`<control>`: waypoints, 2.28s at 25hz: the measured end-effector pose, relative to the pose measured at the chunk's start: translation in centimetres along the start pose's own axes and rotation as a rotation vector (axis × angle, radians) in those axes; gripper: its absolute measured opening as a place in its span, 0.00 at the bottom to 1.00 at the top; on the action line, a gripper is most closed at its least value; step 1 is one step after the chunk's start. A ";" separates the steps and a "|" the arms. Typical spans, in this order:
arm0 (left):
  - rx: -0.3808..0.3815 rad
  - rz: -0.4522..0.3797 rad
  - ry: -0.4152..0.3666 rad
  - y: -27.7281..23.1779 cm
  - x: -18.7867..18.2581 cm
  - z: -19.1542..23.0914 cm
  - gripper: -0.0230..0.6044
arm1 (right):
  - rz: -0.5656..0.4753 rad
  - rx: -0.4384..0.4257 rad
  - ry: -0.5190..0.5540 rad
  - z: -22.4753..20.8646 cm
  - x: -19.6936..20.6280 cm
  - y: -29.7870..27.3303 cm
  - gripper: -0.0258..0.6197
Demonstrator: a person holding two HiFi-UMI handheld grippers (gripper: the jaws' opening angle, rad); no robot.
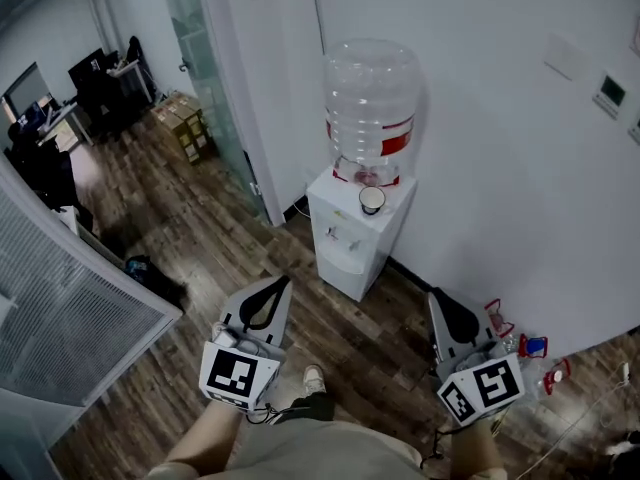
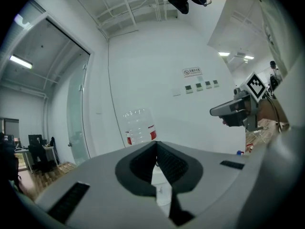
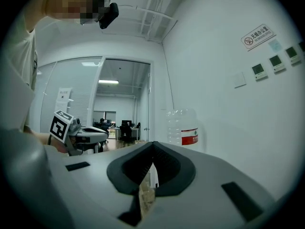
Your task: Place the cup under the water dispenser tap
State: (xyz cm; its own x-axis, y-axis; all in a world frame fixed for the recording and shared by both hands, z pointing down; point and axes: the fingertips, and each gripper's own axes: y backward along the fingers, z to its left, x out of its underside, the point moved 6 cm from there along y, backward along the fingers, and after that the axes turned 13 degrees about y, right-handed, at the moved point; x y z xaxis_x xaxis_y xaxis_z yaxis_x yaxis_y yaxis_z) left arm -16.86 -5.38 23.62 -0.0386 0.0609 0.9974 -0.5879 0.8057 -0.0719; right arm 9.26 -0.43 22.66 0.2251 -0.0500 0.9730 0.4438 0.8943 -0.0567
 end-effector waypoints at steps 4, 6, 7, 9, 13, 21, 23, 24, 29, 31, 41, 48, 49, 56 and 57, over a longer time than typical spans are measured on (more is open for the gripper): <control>0.040 0.011 0.011 -3.5 -0.4 4.0 0.04 | 0.007 0.021 0.002 -0.4 -0.7 -5.1 0.05; 0.060 0.011 0.019 -4.9 -0.6 5.8 0.04 | 0.009 0.035 0.006 -0.6 -0.9 -7.1 0.05; 0.069 0.009 0.021 -5.5 -0.7 6.5 0.04 | 0.011 0.042 0.008 -0.7 -0.9 -7.9 0.05; 0.085 0.003 0.028 -6.4 -0.9 7.6 0.04 | 0.016 0.053 0.009 -0.7 -1.1 -9.2 0.05; 0.108 0.007 0.041 -7.7 -0.9 9.7 0.04 | 0.020 0.061 -0.006 -0.7 -1.3 -11.3 0.05; 0.149 0.021 0.053 -11.2 -0.2 10.0 0.04 | 0.026 0.036 -0.042 -3.1 0.1 -13.4 0.05; 0.142 0.020 0.054 -12.1 0.1 9.8 0.04 | 0.024 0.027 -0.047 -4.1 0.8 -13.9 0.05; 0.136 0.021 0.054 -12.5 0.3 9.8 0.04 | 0.024 0.020 -0.051 -4.5 1.2 -14.1 0.05; 0.111 0.031 0.057 -14.6 0.5 8.9 0.04 | 0.020 -0.041 -0.054 -7.0 2.4 -15.1 0.05; 0.100 0.032 0.062 -15.3 0.5 8.5 0.04 | 0.023 -0.069 -0.054 -8.1 2.9 -15.6 0.05; 0.054 0.051 0.076 -20.7 2.0 6.1 0.04 | 0.091 -0.296 -0.014 -13.8 8.6 -20.4 0.27; 0.000 0.073 0.095 -24.0 4.0 4.9 0.04 | 0.139 -0.410 0.039 -16.8 15.5 -25.1 0.27; -0.006 0.082 0.094 -24.3 4.6 4.8 0.04 | 0.149 -0.432 0.038 -17.0 16.6 -25.7 0.28; -0.040 0.132 0.119 -26.4 8.1 4.7 0.04 | 0.209 -0.571 0.089 -16.8 22.4 -29.2 0.31; -0.045 0.141 0.121 -26.6 8.5 4.7 0.04 | 0.220 -0.587 0.092 -16.7 23.1 -29.6 0.32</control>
State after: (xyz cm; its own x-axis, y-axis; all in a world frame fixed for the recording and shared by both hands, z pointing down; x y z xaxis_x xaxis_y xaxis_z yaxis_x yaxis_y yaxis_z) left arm -5.31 -29.07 34.04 -0.0192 0.2431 0.9698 -0.5466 0.8096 -0.2137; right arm 15.80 -35.49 43.04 0.4271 0.0461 0.9030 0.7747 0.4963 -0.3917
